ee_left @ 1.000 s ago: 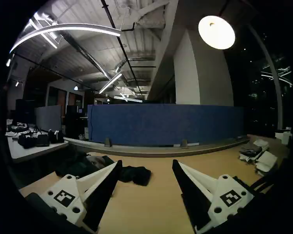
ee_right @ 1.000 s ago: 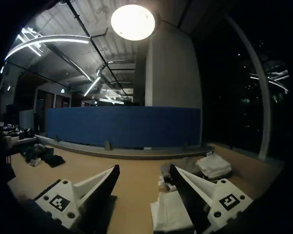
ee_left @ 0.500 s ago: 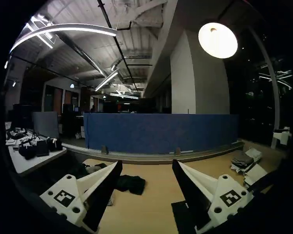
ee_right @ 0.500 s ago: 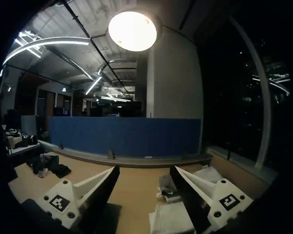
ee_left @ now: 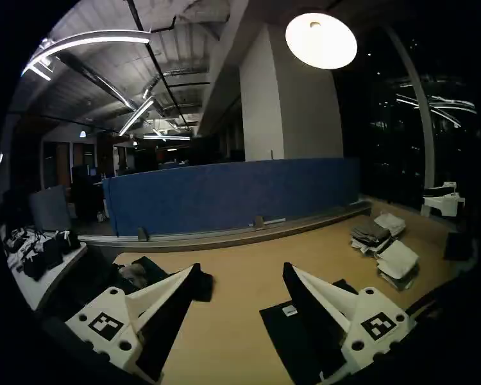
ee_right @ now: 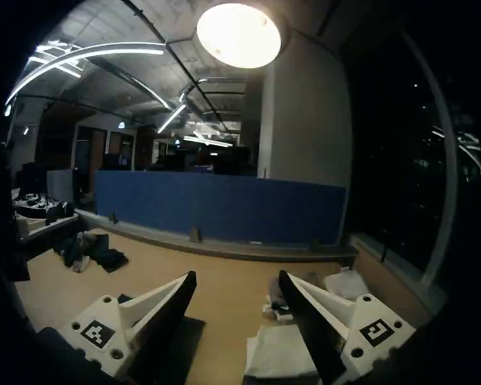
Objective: Fold towel
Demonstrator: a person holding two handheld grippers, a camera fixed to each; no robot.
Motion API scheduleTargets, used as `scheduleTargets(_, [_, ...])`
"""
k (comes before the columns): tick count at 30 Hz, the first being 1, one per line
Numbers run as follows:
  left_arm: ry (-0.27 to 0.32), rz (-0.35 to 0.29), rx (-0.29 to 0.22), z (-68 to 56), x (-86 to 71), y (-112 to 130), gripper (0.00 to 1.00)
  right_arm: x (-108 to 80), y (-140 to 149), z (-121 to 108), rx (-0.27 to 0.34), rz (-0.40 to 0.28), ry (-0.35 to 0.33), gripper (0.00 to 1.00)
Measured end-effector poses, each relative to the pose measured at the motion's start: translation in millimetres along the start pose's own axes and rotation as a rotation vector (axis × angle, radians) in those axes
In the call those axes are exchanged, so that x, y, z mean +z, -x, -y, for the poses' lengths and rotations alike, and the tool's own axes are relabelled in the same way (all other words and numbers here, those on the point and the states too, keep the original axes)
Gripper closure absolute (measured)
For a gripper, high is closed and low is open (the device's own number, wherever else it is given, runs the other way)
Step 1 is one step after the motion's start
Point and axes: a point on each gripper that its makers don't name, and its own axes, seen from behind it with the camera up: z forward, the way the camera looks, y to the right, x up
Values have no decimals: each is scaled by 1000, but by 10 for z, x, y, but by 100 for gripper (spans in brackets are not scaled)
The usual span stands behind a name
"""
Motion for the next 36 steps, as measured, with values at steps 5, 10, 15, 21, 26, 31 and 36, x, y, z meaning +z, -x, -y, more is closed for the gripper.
scheduleTargets(5, [95, 67, 36, -208, -50, 95, 5, -26, 154, 168, -30, 93, -92, 0])
scheduleTargets(10, [194, 151, 45, -415, -100, 254, 5, -90, 379, 381, -63, 212, -203, 0])
scheduleTargets(15, [307, 259, 72, -647, -188, 540, 5, -215, 654, 581, -113, 339, -309, 0])
scheduleTargets(21, [355, 351, 101, -724, -247, 848, 5, -288, 849, 721, -155, 400, -372, 0])
scheduleTargets(26, [371, 373, 95, -769, -273, 975, 5, -322, 961, 809, -181, 424, -399, 0])
scheduleTargets(31, [390, 387, 95, -849, -280, 1125, 5, -327, 1123, 866, -205, 443, -409, 0])
scheduleTargets(36, [407, 402, 99, -939, -286, 1342, 5, -327, 1316, 936, -217, 461, -417, 0])
